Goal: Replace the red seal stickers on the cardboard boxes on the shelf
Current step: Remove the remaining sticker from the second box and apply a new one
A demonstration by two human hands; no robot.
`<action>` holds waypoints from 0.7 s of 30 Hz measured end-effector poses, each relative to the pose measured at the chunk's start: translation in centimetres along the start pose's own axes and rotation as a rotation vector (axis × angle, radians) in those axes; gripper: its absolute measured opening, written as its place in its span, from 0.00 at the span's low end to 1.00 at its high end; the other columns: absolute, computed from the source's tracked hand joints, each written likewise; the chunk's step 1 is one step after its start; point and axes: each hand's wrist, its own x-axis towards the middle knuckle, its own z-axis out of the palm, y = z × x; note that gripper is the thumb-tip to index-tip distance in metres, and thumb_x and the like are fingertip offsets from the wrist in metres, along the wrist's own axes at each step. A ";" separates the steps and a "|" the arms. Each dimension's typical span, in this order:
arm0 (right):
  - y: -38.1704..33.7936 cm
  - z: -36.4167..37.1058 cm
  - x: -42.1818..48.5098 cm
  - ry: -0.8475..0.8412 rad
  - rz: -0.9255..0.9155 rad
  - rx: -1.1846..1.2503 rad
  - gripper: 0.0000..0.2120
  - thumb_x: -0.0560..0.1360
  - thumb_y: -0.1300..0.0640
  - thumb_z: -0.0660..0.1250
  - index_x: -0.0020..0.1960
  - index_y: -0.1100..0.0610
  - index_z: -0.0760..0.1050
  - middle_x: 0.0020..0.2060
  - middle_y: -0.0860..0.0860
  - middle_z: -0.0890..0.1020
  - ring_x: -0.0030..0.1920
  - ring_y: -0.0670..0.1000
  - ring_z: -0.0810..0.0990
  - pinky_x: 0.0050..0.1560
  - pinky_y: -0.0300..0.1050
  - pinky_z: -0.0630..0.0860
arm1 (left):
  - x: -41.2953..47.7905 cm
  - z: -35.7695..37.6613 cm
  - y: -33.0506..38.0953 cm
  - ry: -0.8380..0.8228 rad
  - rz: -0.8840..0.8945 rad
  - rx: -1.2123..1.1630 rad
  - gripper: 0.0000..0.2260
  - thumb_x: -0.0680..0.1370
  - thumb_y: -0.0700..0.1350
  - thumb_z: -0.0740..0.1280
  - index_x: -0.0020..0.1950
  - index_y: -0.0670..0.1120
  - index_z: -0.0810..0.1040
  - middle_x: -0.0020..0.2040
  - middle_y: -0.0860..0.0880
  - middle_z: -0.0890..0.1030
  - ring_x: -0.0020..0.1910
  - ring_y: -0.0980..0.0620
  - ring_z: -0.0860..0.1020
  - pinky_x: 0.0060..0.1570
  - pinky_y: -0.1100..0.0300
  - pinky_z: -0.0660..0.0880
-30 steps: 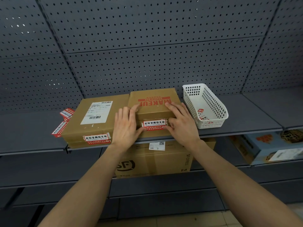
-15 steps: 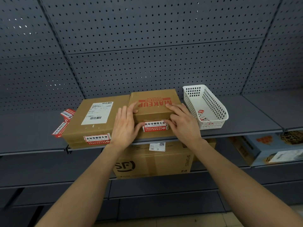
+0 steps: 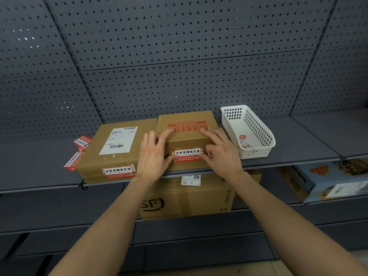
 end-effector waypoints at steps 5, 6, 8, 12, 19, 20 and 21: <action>-0.1 0.1 -0.2 -0.029 0.005 -0.021 0.19 0.69 0.47 0.83 0.31 0.56 0.78 0.78 0.51 0.75 0.79 0.55 0.69 0.79 0.63 0.66 | -0.5 0.1 0.3 0.014 0.002 0.044 0.47 0.69 0.65 0.81 0.80 0.51 0.63 0.57 0.47 0.70 0.54 0.47 0.69 0.57 0.49 0.74; -0.3 0.3 -0.3 -0.044 0.008 -0.050 0.18 0.69 0.45 0.83 0.33 0.56 0.81 0.78 0.52 0.74 0.80 0.56 0.68 0.80 0.64 0.64 | -0.6 0.1 0.4 0.013 -0.008 0.067 0.50 0.67 0.68 0.81 0.80 0.50 0.63 0.57 0.46 0.70 0.54 0.46 0.69 0.57 0.49 0.74; -0.7 0.9 -0.5 -0.074 0.035 -0.122 0.19 0.67 0.41 0.83 0.40 0.56 0.86 0.79 0.53 0.71 0.81 0.58 0.65 0.81 0.66 0.60 | -0.7 0.3 1.1 0.023 -0.032 0.122 0.52 0.64 0.71 0.80 0.79 0.49 0.64 0.57 0.46 0.70 0.55 0.45 0.69 0.58 0.48 0.73; -1.6 2.0 -0.6 -0.077 0.096 -0.189 0.20 0.68 0.40 0.82 0.48 0.56 0.88 0.80 0.54 0.69 0.82 0.59 0.62 0.81 0.66 0.58 | -0.7 1.2 2.5 0.039 -0.084 0.190 0.50 0.64 0.71 0.80 0.78 0.48 0.67 0.60 0.45 0.71 0.57 0.44 0.71 0.61 0.46 0.72; -2.0 2.6 -0.5 -0.052 0.139 -0.206 0.24 0.70 0.35 0.78 0.48 0.57 0.88 0.80 0.55 0.69 0.82 0.60 0.62 0.81 0.69 0.57 | -1.4 1.6 3.2 0.055 -0.096 0.206 0.47 0.66 0.71 0.76 0.76 0.46 0.69 0.65 0.43 0.72 0.62 0.42 0.71 0.64 0.42 0.72; -2.2 2.7 -0.5 -0.051 0.147 -0.204 0.24 0.71 0.36 0.78 0.48 0.57 0.88 0.80 0.55 0.68 0.82 0.60 0.62 0.80 0.69 0.57 | -1.4 1.7 3.4 0.055 -0.107 0.211 0.47 0.66 0.71 0.76 0.76 0.46 0.69 0.66 0.43 0.72 0.62 0.41 0.72 0.64 0.42 0.72; -2.3 2.7 -0.5 -0.053 0.147 -0.200 0.22 0.71 0.37 0.79 0.48 0.57 0.88 0.80 0.55 0.68 0.82 0.60 0.61 0.80 0.69 0.57 | -1.4 1.7 3.6 0.052 -0.116 0.218 0.47 0.67 0.71 0.76 0.76 0.46 0.69 0.66 0.43 0.72 0.62 0.41 0.72 0.64 0.42 0.72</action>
